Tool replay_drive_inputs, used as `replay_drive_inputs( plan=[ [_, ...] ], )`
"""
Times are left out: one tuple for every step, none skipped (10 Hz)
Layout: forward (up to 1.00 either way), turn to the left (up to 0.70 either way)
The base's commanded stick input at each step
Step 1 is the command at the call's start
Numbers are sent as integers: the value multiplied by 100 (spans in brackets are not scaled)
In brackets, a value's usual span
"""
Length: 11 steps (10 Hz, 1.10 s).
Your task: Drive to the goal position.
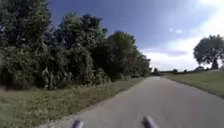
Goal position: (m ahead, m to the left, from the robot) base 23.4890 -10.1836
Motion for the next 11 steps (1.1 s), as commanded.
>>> replay_drive_inputs(
  plan=[
    [70,0],
    [70,0],
    [70,0],
    [70,0],
    [70,0],
    [70,0],
    [70,0],
    [70,0],
    [70,0],
    [70,0],
    [70,0]
  ],
)
